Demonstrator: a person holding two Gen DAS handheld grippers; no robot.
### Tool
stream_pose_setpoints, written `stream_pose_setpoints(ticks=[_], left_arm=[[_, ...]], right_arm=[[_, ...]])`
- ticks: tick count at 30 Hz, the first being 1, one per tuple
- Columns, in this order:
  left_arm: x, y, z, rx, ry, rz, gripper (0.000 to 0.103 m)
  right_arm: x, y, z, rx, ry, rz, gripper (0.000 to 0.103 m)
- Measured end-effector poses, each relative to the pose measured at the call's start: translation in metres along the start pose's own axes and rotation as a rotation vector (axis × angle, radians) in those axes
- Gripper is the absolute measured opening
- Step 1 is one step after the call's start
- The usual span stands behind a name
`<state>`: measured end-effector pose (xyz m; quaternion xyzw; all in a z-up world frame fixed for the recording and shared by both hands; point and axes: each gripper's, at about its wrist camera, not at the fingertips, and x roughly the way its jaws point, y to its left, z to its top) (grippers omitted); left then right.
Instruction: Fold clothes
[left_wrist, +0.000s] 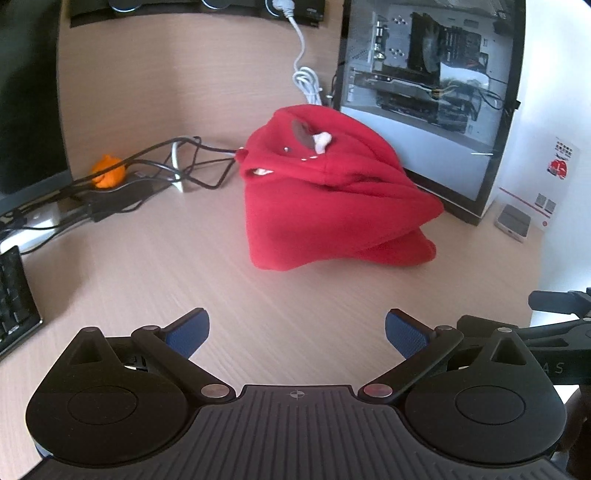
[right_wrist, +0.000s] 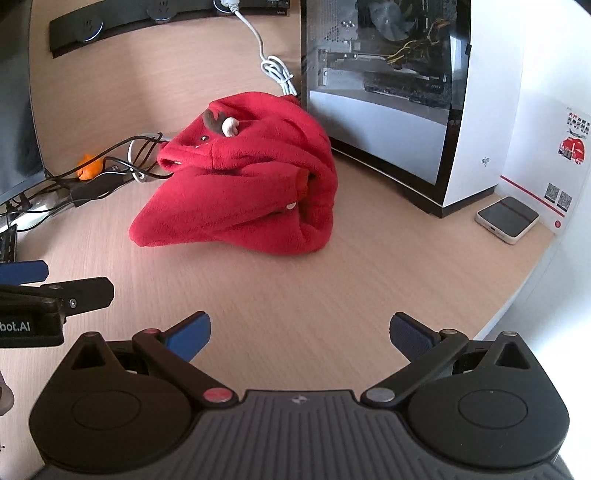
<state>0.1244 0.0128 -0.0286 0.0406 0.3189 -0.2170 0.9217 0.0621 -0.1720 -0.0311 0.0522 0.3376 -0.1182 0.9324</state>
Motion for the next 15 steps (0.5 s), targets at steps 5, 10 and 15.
stream_pose_setpoints(ticks=[5,10,15], left_arm=[[0.005,0.0011,0.001,-0.003,0.021,0.003,0.103],[0.0083,0.0033,0.0016,-0.005,0.035,0.0,0.103],[0.009,0.0046,0.0013,-0.007,0.04,-0.004,0.103]], right_arm=[[0.0041,-0.0005,-0.0005,0.011,0.015,0.008,0.103],[0.0057,-0.001,0.001,0.022,0.009,0.002,0.103],[0.0074,0.0013,0.0019,0.018,0.014,0.005,0.103]])
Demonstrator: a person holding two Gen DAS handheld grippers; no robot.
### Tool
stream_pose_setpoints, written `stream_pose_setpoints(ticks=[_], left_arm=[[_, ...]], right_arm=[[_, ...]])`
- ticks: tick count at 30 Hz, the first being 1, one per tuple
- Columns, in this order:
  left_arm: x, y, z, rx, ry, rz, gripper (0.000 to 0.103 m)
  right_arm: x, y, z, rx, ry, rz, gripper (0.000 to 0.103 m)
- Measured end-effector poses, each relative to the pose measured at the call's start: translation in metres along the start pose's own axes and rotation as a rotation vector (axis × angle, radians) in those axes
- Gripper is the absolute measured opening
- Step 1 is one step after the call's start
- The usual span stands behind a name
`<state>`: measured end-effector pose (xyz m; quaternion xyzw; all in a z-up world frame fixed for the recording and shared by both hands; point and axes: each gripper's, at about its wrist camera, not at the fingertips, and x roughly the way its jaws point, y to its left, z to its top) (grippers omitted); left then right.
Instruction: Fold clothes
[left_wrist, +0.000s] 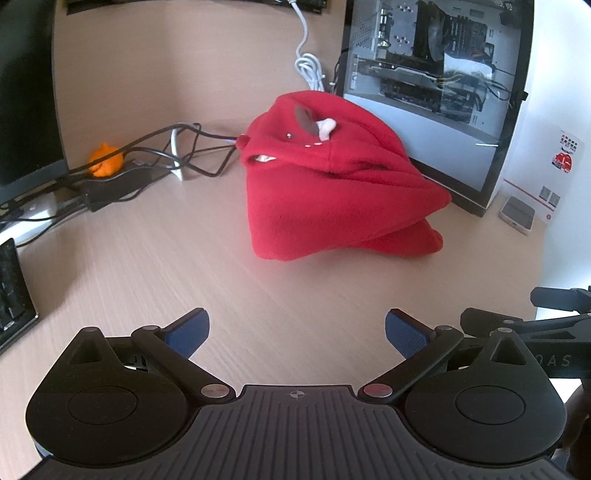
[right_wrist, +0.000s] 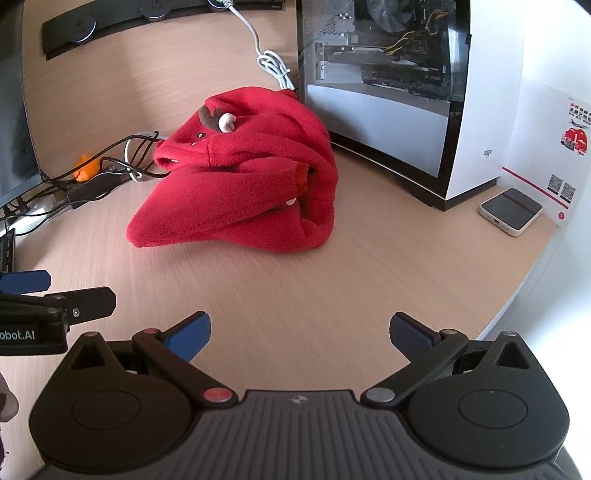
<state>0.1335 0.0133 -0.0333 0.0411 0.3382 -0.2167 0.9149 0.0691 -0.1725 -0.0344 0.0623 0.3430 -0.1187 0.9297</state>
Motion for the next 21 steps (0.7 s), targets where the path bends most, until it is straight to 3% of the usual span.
stream_pose_setpoints(ticks=[21], left_arm=[[-0.0015,-0.0038,0.0002,0.016,-0.008,-0.024,0.103]], right_arm=[[0.0008,-0.002,-0.0001,0.002,0.009,0.007,0.103]])
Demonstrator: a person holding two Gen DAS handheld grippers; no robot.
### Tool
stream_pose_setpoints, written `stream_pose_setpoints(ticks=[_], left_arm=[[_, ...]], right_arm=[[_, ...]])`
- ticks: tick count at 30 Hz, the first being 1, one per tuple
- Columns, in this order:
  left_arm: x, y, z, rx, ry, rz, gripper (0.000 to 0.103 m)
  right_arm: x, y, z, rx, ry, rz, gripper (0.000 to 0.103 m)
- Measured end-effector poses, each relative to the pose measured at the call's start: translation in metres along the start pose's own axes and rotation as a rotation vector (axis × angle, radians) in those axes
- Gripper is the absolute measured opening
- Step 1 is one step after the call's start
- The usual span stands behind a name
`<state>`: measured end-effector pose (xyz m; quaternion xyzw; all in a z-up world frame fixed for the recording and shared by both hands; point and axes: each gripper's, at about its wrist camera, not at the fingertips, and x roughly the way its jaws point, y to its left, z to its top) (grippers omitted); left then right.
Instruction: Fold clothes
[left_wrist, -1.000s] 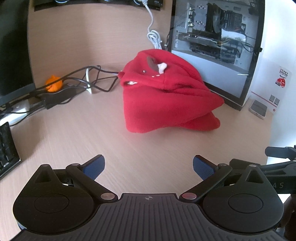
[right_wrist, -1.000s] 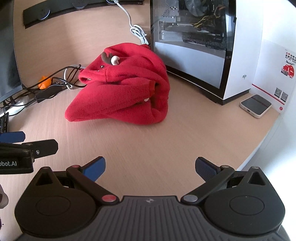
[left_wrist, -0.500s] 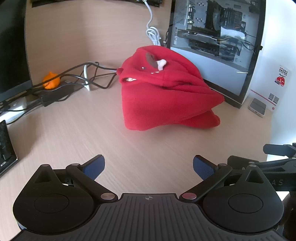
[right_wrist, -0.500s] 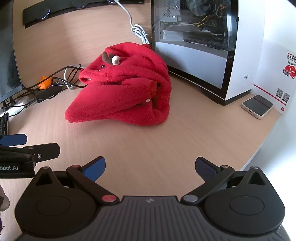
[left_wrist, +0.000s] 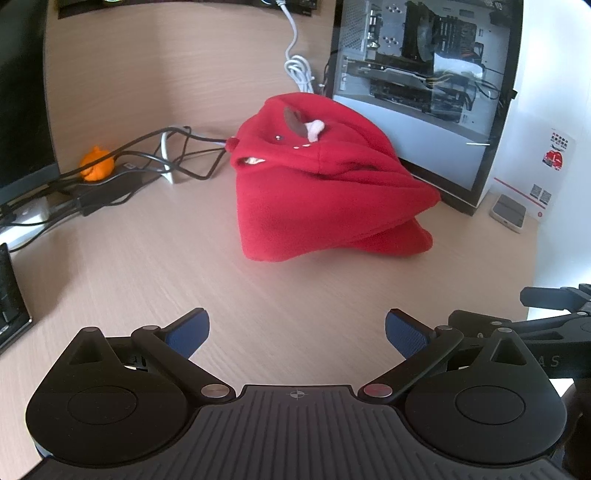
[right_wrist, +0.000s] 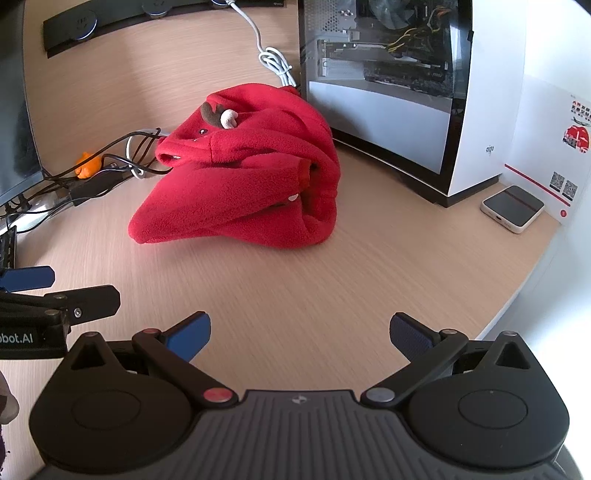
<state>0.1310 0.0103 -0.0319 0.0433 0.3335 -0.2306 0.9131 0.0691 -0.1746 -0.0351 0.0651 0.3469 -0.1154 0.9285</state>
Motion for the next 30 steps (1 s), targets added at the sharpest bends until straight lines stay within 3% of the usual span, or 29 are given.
stream_pose_setpoints(ticks=[30], left_arm=[[0.0009,-0.0008,-0.0004,0.007,0.01,-0.01,0.103]], right_arm=[[0.0007,-0.0005,-0.0003,0.006,0.006,0.002,0.103]])
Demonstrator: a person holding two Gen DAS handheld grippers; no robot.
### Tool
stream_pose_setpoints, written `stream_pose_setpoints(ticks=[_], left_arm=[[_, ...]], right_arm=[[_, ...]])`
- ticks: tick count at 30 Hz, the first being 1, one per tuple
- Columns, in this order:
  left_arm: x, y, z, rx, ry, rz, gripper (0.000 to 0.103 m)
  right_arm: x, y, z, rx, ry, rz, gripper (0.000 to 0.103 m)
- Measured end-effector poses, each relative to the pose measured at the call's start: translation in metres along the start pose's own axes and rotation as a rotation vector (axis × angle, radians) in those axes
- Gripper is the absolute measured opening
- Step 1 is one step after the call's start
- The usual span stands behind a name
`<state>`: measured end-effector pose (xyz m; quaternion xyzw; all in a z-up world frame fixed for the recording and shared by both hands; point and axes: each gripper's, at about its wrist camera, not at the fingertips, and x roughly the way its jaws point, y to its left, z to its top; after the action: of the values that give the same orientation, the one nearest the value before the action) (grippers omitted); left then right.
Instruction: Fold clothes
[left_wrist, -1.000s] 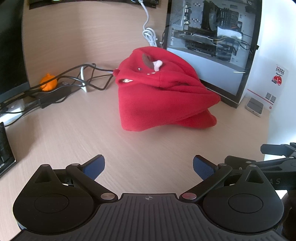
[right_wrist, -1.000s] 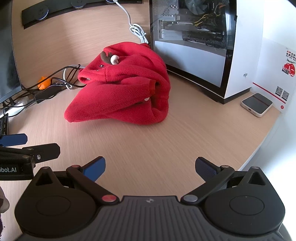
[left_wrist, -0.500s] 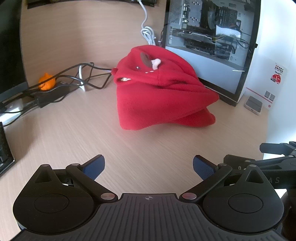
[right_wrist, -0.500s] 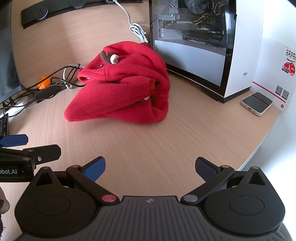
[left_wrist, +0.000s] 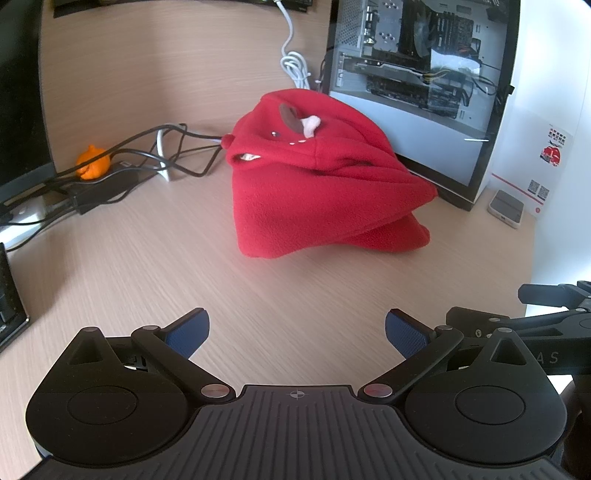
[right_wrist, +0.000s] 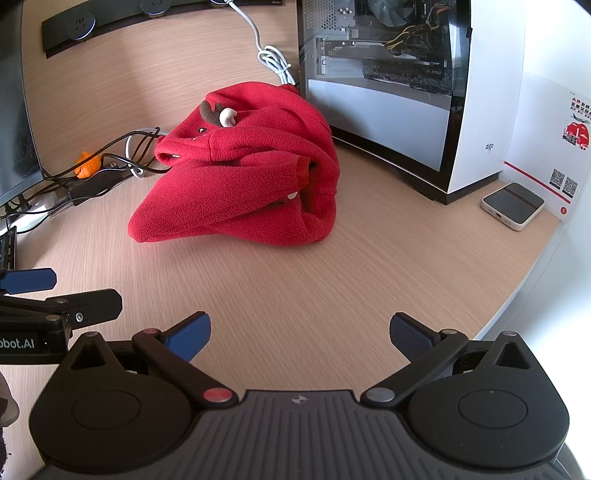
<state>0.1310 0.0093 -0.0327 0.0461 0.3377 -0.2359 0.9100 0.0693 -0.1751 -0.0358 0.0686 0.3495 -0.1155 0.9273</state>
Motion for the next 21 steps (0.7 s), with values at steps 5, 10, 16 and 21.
stream_pose_setpoints(ticks=[5,10,16,21], left_arm=[[-0.0001,0.0,-0.0002,0.0,-0.002,-0.003,0.103],[-0.0001,0.0005,-0.0001,-0.001,-0.002,-0.003,0.103],[-0.0003,0.0001,-0.0001,0.003,-0.002,-0.006,0.103],[-0.0005,0.0001,-0.0002,0.005,-0.002,-0.014,0.103]], right_arm=[[-0.0002,0.0013,-0.0001,0.001,0.002,-0.001,0.103],[-0.0004,0.002,-0.0004,0.003,0.003,-0.003,0.103],[-0.0001,0.0016,-0.0006,0.004,0.003,-0.002,0.103],[0.0002,0.0011,-0.0006,0.003,0.003,-0.001,0.103]])
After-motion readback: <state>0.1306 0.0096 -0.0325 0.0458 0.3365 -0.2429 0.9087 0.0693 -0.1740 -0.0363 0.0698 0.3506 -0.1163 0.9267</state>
